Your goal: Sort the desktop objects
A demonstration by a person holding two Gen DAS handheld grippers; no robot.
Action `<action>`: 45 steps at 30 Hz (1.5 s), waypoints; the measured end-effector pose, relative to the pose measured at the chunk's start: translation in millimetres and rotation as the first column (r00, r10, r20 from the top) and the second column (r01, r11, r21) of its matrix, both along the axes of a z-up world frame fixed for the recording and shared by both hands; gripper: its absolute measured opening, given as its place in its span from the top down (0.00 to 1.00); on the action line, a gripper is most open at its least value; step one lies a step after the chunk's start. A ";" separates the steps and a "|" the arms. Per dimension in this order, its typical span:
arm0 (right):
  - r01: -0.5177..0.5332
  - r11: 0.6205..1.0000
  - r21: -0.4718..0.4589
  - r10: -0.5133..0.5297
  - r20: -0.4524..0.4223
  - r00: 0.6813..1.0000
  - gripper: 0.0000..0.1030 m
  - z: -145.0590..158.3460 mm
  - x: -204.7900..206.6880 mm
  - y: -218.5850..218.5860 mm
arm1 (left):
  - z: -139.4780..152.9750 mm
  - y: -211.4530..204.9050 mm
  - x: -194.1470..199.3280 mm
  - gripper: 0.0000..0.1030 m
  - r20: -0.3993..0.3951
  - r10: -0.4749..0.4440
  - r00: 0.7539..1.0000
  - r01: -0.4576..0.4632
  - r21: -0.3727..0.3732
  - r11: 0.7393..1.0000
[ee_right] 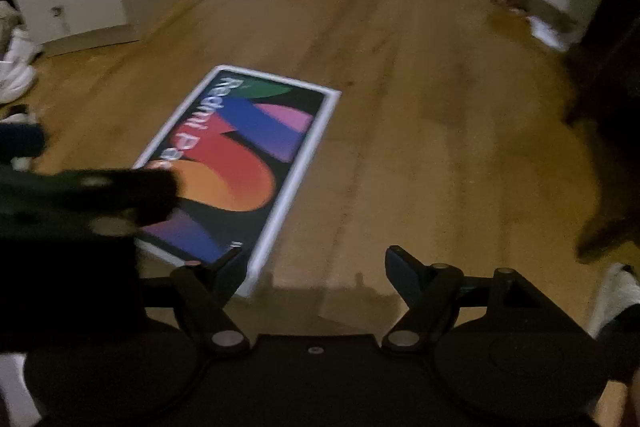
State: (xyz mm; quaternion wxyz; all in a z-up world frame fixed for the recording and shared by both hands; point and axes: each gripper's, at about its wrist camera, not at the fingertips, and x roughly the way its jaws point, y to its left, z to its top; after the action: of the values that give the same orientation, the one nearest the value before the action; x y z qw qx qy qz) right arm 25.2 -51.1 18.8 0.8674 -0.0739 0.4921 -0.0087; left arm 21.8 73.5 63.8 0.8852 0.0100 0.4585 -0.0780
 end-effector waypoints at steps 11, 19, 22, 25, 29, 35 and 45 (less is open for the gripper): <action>0.148 0.989 0.015 -0.148 0.038 0.988 0.18 6.5 -17.4 -20.4 | -21.4 9.5 -7.1 0.00 -0.032 0.092 0.995 -0.093 -0.027 0.995; 0.103 0.995 0.018 -0.103 -0.014 0.995 0.18 -15.2 -6.0 -7.3 | -29.3 1.5 -3.3 0.00 -0.047 0.072 0.996 -0.073 -0.029 0.997; 0.102 0.995 0.003 -0.102 -0.025 0.994 0.18 -18.2 -2.0 -5.8 | -30.7 0.4 -1.2 0.00 -0.047 0.067 0.997 -0.068 -0.019 0.997; 0.103 0.995 -0.013 -0.103 -0.026 0.994 0.18 -18.2 -1.3 -3.8 | -31.9 1.8 -0.5 0.00 -0.042 0.075 0.996 -0.075 -0.001 0.997; 0.075 0.997 0.000 -0.075 -0.037 0.997 0.18 -20.1 -0.4 2.3 | -36.8 5.3 1.2 0.00 -0.053 0.091 0.994 -0.091 0.002 0.996; 0.040 0.999 -0.008 -0.040 -0.050 0.998 0.18 -26.0 5.2 11.7 | -36.1 6.2 0.8 0.00 -0.042 0.102 0.994 -0.102 -0.005 0.995; 0.050 0.999 -0.004 -0.050 -0.050 0.997 0.18 -26.7 16.3 10.7 | -37.0 17.2 9.2 0.00 -0.016 0.184 0.983 -0.183 0.061 0.981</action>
State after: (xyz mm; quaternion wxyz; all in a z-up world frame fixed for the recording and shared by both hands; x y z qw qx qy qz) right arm 41.6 -40.4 -7.9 0.8541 -0.0632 0.5154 -0.0292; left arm 30.9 90.7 26.8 0.8830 -0.0072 0.4690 0.0175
